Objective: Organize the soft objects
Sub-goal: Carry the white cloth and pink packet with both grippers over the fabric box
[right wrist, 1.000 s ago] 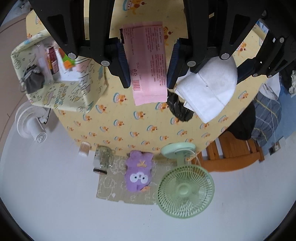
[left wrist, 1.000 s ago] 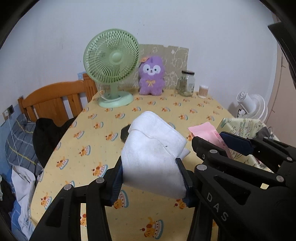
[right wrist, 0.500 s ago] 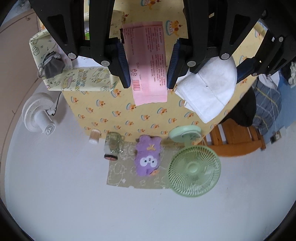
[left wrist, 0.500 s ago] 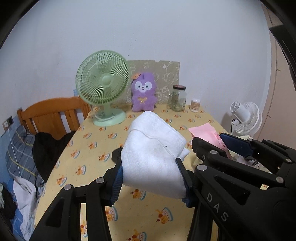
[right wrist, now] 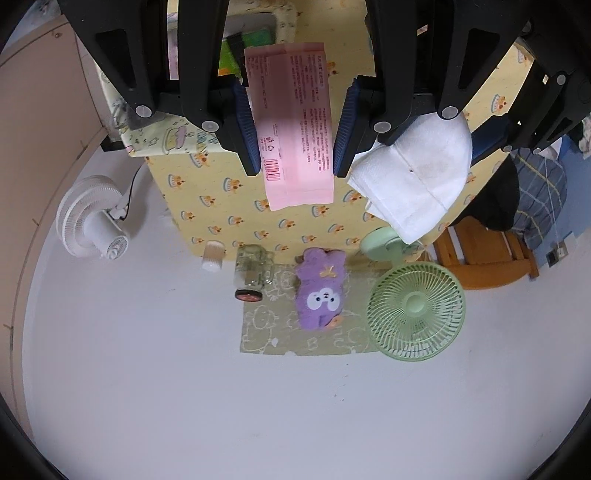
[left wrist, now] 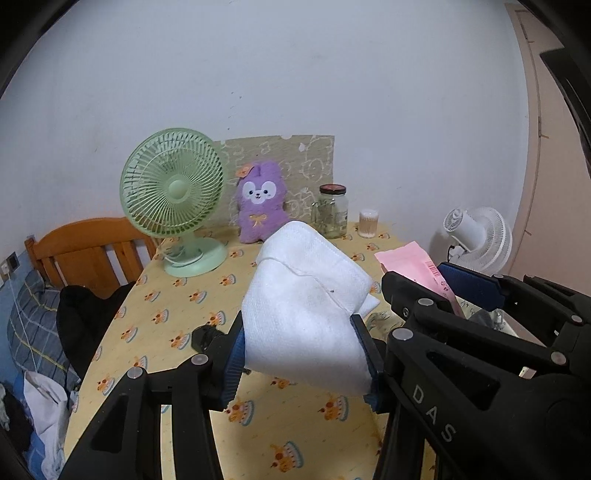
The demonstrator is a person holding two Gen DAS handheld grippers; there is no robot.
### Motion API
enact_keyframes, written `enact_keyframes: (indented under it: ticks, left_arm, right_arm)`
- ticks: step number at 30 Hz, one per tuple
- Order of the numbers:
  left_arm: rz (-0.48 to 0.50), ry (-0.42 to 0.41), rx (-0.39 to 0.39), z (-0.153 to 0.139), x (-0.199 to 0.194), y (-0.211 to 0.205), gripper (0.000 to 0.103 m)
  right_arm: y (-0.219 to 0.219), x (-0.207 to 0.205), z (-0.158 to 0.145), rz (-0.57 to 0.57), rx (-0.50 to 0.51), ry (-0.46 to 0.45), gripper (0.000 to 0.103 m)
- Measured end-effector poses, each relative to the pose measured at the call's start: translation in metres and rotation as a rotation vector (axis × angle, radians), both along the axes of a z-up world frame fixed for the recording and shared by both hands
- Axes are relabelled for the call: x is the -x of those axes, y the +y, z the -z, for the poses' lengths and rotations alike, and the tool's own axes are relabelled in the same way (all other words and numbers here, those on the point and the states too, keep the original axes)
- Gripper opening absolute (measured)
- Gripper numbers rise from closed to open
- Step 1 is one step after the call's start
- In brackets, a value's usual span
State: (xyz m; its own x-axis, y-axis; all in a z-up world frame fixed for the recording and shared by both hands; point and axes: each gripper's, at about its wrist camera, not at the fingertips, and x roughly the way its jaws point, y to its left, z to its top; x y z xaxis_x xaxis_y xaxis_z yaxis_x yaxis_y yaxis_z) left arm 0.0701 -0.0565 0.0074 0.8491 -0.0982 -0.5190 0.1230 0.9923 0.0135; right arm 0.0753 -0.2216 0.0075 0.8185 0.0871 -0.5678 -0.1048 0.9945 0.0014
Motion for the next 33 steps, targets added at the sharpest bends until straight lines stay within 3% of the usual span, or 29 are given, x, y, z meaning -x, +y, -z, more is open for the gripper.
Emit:
enact_keyframes:
  ticks: [23,30,33]
  left_arm:
    - [0.059,0.059,-0.018,0.023,-0.019,-0.094,0.054]
    - [0.076,0.116,-0.038,0.042,-0.03,-0.116,0.054]
    - [0.084,0.142,-0.048,0.052,-0.033,-0.123,0.06]
  right_arm:
    - [-0.096,-0.013,0.028,0.063,-0.031,0.031,0.044]
    - [-0.119,-0.023,0.051,0.059,-0.052,0.079,0.044]
    - [-0.125,-0.027,0.062,0.066,-0.057,0.106,0.044]
